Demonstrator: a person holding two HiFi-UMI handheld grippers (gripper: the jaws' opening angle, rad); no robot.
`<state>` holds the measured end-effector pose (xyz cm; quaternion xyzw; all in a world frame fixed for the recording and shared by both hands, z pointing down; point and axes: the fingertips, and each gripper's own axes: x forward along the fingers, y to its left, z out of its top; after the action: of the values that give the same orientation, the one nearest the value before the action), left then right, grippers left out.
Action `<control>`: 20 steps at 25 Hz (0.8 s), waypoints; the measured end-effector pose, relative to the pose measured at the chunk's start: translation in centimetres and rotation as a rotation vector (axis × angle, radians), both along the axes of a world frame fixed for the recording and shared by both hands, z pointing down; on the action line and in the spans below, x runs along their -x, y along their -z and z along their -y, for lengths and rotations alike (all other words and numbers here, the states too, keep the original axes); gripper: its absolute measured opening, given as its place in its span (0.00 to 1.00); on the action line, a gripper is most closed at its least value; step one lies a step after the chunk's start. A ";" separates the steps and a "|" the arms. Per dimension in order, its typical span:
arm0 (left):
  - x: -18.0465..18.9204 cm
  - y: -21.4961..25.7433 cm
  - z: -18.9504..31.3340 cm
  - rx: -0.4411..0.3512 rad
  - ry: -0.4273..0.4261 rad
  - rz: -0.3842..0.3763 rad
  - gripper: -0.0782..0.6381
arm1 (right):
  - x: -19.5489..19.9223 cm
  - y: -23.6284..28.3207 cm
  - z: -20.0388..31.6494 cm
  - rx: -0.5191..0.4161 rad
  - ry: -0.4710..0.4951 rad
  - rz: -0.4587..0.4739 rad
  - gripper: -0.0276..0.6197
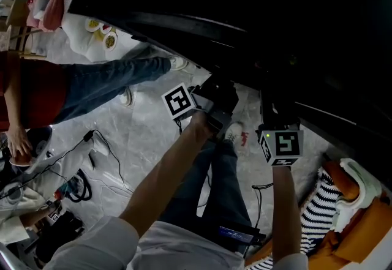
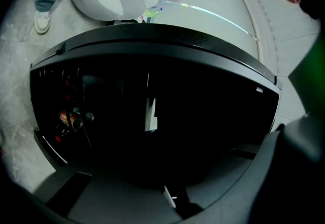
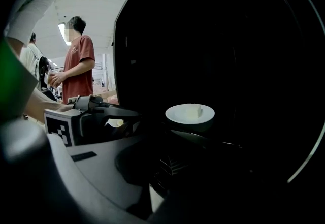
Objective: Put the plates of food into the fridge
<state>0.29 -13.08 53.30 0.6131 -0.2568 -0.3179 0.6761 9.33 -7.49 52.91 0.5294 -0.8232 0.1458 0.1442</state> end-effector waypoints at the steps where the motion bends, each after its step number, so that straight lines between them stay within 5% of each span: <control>1: 0.1 0.2 -0.3 -0.017 -0.012 0.027 0.12 | 0.0 0.3 -0.2 -0.002 0.001 -0.006 0.06; 8: 1.3 2.9 -2.1 -0.094 -0.045 0.098 0.11 | -0.4 3.2 -0.9 -0.022 0.014 -0.009 0.06; 20: 3.3 10.9 -4.3 -0.346 0.014 0.214 0.12 | -2.0 9.2 -3.8 -0.067 -0.031 0.004 0.06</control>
<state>-2.97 -8.80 42.39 0.7485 -0.2728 -0.2949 0.5275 11.29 -3.74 43.71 0.5465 -0.8195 0.1214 0.1224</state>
